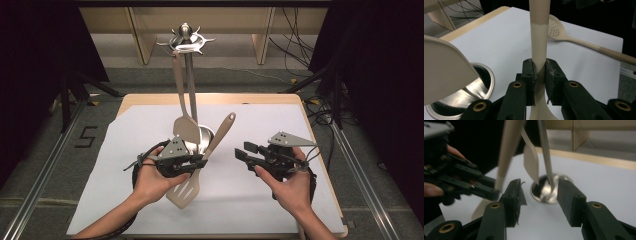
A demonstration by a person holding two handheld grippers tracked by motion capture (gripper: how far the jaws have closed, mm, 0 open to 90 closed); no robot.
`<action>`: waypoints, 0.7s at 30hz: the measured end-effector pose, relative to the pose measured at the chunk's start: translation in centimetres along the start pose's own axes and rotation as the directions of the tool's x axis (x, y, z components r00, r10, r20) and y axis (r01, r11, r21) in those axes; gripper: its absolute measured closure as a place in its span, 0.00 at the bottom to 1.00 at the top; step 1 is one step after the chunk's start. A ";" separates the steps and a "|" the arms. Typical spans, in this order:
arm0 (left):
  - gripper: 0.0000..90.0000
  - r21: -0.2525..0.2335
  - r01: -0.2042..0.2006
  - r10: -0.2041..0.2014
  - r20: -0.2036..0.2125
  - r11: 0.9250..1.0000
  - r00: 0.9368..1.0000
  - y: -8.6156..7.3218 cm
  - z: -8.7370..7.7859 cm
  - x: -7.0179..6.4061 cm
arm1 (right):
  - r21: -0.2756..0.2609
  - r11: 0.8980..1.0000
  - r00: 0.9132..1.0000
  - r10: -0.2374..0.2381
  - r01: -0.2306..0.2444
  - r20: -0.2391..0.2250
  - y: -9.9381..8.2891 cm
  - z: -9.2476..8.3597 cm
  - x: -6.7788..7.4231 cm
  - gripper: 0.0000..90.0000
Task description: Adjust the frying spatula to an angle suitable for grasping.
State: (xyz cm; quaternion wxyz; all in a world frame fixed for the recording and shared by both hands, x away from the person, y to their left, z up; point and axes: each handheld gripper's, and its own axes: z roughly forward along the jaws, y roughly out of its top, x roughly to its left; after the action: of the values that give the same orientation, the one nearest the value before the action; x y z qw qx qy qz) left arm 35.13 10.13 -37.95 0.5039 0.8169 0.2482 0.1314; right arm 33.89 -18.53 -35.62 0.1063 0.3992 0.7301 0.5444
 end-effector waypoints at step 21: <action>0.86 -0.007 -0.019 0.019 -0.012 1.000 1.000 0.9 0.5 -0.9 | -0.134 0.991 0.996 -0.032 0.020 -0.084 3.8 2.5 1.7 0.74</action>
State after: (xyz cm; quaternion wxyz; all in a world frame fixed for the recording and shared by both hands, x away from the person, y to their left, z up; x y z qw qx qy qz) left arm 34.80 8.93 -37.29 0.5040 0.8166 0.2429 0.1418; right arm 36.06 -15.22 -32.76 0.1084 0.3580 0.7011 0.6071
